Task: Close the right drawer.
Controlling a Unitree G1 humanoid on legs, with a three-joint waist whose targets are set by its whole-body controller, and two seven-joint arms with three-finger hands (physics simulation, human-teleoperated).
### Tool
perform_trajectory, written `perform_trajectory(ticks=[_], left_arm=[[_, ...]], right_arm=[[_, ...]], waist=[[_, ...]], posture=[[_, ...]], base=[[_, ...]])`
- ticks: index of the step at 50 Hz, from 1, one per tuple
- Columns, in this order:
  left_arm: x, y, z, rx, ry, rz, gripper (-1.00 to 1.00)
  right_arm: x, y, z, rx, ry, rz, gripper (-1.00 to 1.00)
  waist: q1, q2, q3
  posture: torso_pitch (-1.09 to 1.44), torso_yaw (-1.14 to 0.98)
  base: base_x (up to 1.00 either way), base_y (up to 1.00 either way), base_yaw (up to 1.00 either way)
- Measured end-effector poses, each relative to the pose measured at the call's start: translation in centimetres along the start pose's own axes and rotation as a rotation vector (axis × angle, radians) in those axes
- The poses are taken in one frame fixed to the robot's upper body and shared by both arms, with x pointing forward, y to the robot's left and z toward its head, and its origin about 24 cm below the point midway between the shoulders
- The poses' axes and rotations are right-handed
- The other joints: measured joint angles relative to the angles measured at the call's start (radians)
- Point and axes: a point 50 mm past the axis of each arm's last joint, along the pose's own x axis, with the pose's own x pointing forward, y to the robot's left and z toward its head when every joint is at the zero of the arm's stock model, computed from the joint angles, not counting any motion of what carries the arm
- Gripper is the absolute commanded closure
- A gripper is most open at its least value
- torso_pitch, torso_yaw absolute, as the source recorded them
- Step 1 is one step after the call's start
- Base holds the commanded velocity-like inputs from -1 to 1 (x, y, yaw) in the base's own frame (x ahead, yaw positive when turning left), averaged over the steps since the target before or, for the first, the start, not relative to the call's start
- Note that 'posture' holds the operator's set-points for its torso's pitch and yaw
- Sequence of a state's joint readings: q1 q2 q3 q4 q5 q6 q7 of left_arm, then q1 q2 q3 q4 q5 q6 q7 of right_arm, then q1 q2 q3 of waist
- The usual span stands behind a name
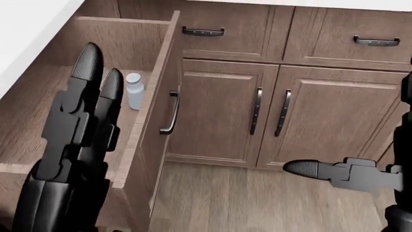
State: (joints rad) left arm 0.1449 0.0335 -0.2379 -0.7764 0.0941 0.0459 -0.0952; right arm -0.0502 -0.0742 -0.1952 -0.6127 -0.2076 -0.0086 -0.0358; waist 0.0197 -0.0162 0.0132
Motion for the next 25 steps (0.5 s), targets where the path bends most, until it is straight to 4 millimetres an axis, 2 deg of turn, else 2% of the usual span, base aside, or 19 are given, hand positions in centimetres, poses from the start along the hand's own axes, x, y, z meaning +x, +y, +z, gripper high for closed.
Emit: perform_trajectory(ticks=[10,19,22,25], left_arm=[[-0.2,-3.7,-1.9,-0.022,0.099,-0.214,-1.00],[0.1,-4.7,-1.2,-0.011,0.071,-0.259,-1.00],[-0.1,-5.5,-1.9,-0.019,0.088,-0.289,-1.00],[-0.2,-5.9,-3.6,-0.013,0.128,-0.304,-1.00]], right_arm=[[0.2,0.0,0.0,0.010,0.001,-0.002,-1.00],[0.3,0.1,-0.3,0.014,0.011,0.004,-1.00],[0.3,0.2,-0.4,0.017,0.014,0.007,-1.00],[0.4,0.3,-0.5,0.019,0.017,0.013,-1.00]], waist=[[0.000,-0.003,0.001],[-0.001,-0.004,-0.002],[0.001,-0.005,-0.002],[0.001,-0.006,-0.002]], posture=[[0.00,0.00],[0.00,0.00],[0.00,0.00],[0.00,0.00]], base=[[0.00,0.00,0.00],[0.00,0.00,0.00],[0.00,0.00,0.00],[0.00,0.00,0.00]])
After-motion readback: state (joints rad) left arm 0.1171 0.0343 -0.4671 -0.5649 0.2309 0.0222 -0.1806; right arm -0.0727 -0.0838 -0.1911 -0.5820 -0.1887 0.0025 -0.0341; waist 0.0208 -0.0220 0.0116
